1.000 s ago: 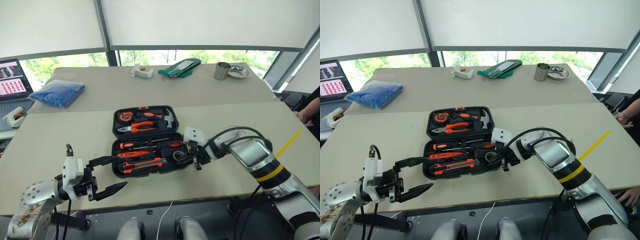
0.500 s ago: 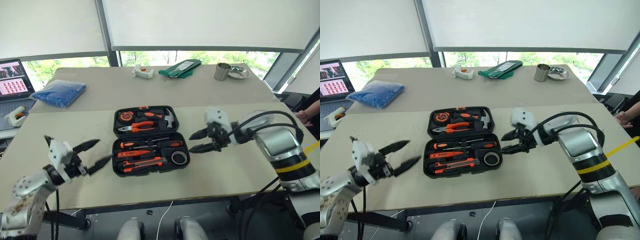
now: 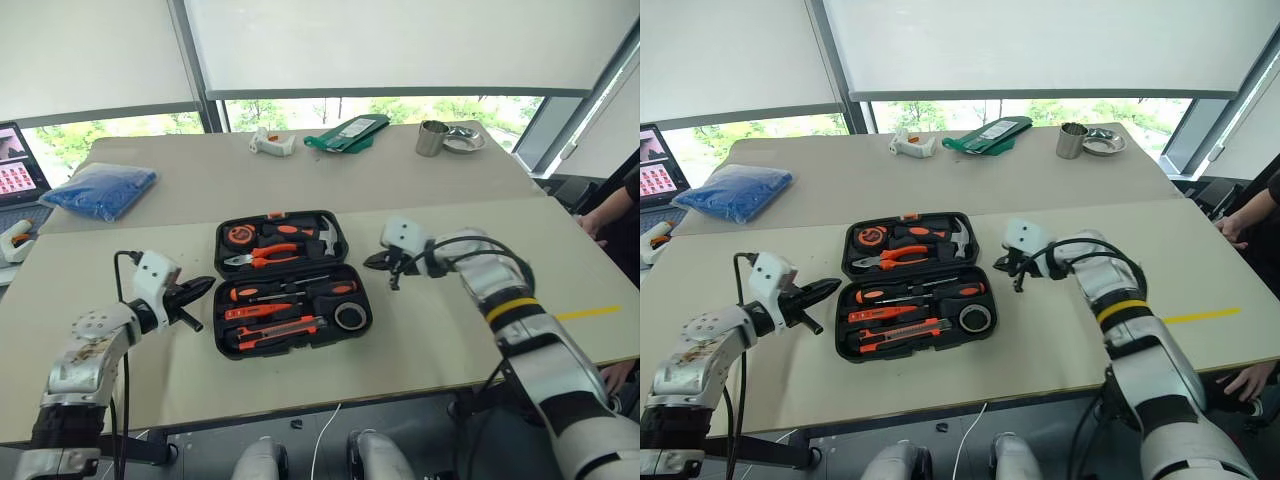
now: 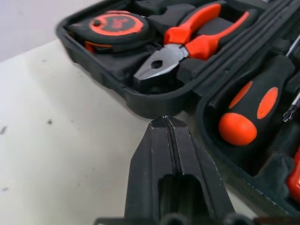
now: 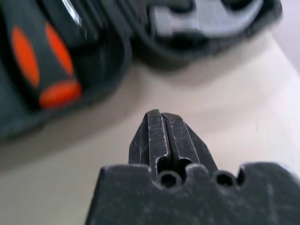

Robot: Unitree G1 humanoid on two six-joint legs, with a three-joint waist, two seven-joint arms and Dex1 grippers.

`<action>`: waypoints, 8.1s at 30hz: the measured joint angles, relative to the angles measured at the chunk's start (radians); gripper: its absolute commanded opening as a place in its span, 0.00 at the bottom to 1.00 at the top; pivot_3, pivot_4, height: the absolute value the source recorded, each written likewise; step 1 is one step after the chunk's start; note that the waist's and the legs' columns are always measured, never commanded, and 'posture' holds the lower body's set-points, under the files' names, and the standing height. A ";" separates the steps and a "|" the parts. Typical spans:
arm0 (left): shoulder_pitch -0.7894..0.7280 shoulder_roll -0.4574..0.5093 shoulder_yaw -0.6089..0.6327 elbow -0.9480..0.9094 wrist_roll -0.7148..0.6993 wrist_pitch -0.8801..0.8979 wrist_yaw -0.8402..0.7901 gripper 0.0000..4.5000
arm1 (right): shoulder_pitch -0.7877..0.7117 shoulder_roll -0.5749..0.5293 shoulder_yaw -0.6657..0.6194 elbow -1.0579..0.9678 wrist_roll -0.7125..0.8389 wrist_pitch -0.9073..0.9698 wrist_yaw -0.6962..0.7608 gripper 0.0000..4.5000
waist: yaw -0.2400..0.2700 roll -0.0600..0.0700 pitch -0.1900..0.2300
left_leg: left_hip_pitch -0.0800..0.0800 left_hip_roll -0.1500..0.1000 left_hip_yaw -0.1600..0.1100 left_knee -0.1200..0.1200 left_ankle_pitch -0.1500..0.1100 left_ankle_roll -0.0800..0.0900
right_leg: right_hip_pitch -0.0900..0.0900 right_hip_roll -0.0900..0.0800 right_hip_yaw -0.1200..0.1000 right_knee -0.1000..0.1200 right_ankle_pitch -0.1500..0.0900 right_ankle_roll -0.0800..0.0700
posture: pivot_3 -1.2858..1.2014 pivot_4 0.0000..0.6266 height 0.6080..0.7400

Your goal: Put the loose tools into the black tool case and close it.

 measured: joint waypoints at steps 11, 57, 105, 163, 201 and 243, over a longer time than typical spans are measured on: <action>-0.047 -0.042 -0.012 0.093 -0.010 -0.003 -0.103 0.01 | 0.003 0.014 -0.040 0.081 -0.001 -0.066 0.101 0.00 | 0.005 0.000 0.000 | -0.001 -0.001 -0.001 0.000 0.000 0.000 | 0.000 -0.001 0.000 0.000 0.000 0.001 | 0.52 0.24 1.00; -0.409 0.083 -0.019 -0.051 -0.240 1.079 0.015 1.00 | 0.027 -0.186 -0.192 -0.662 0.349 1.429 -0.061 1.00 | 0.012 -0.001 0.001 | -0.001 -0.004 -0.011 0.004 0.000 0.000 | 0.000 -0.001 0.001 0.006 -0.002 0.003 | 0.52 0.24 1.00; -0.105 -0.150 0.095 -0.128 -0.157 0.333 0.053 0.00 | 0.380 -0.119 -0.255 -0.722 0.301 0.562 -0.174 0.00 | 0.009 -0.002 0.001 | 0.001 -0.006 -0.011 0.002 0.004 -0.001 | -0.001 -0.002 0.006 0.010 -0.003 0.005 | 0.52 0.24 1.00; -0.141 -0.049 -0.125 0.252 0.090 -0.223 -0.313 0.03 | 0.683 -0.193 -0.101 -0.862 0.206 0.220 -0.160 0.00 | 0.005 -0.014 -0.002 | 0.007 0.000 0.009 0.003 0.001 0.006 | 0.000 0.000 0.022 0.000 0.000 0.008 | 0.52 0.24 1.00; -0.273 -0.132 -0.384 -0.082 0.131 0.065 -0.269 0.03 | 0.787 -0.079 -0.141 -0.987 0.319 0.215 -0.067 0.00 | 0.005 -0.005 -0.022 | 0.026 -0.001 0.007 -0.002 -0.001 0.007 | 0.019 0.000 0.025 -0.002 -0.003 0.009 | 0.52 0.24 1.00; -0.266 -0.150 -0.367 -0.078 0.133 0.084 -0.248 0.03 | 0.666 0.065 -0.169 -0.821 0.302 0.202 -0.065 0.00 | -0.014 -0.004 -0.021 | 0.028 0.002 0.007 -0.004 -0.005 0.000 | 0.017 0.003 0.025 -0.002 -0.004 0.009 | 0.52 0.24 1.00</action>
